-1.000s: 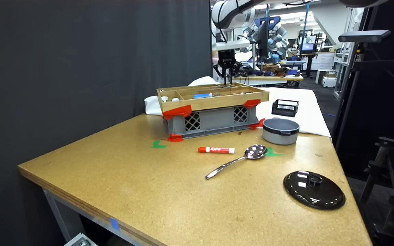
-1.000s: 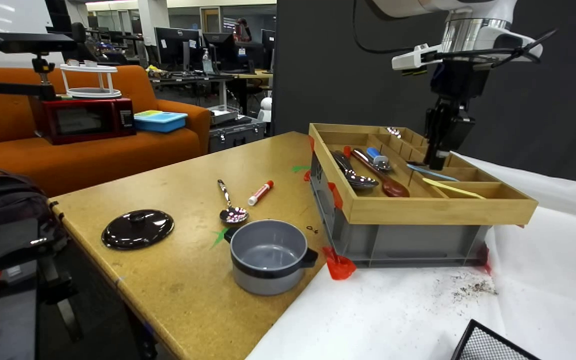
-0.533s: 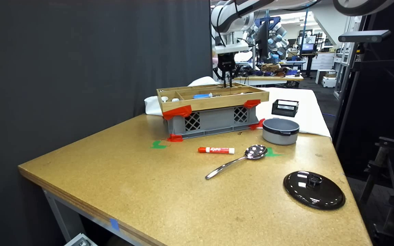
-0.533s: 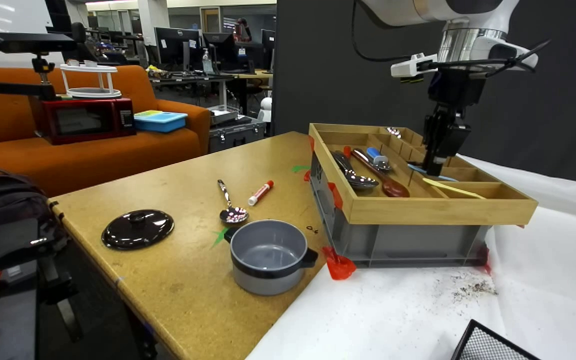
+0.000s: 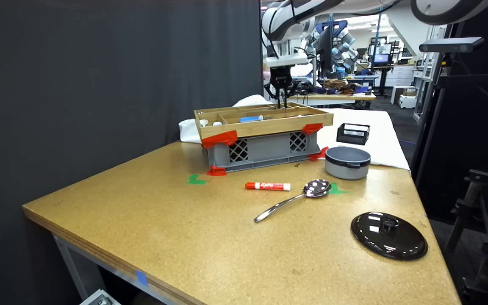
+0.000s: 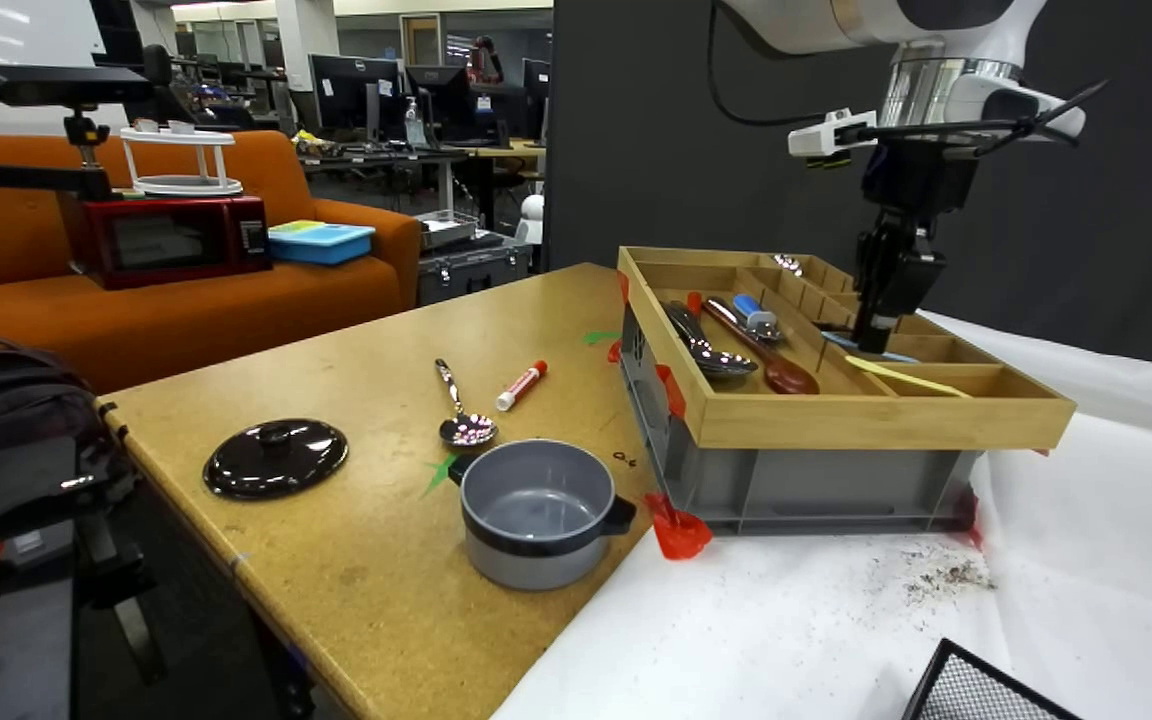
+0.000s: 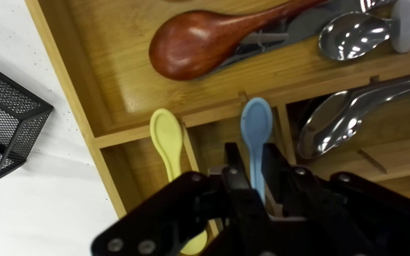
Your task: Take the blue spoon out of the tray and put it on the table
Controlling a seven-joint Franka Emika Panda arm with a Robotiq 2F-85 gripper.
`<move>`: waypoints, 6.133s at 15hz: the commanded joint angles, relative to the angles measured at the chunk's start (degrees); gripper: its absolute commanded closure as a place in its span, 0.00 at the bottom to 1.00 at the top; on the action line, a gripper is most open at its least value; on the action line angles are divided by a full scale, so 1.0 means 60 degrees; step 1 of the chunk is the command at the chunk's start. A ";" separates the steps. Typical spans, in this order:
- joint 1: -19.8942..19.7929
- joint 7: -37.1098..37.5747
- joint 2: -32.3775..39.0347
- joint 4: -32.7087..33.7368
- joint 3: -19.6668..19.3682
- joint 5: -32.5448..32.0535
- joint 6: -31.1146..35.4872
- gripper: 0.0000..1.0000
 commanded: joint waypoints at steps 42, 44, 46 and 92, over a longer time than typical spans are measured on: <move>-0.0392 0.0369 -0.0828 0.1787 0.1138 0.0432 -0.5022 0.95; -0.0672 0.0320 -0.1056 0.1827 0.1252 0.0618 -0.5518 0.95; -0.0940 0.0301 -0.1285 0.1845 0.1361 0.0857 -0.5998 0.95; -0.2191 -0.3527 0.0605 0.2038 0.0815 0.0399 -1.0352 0.95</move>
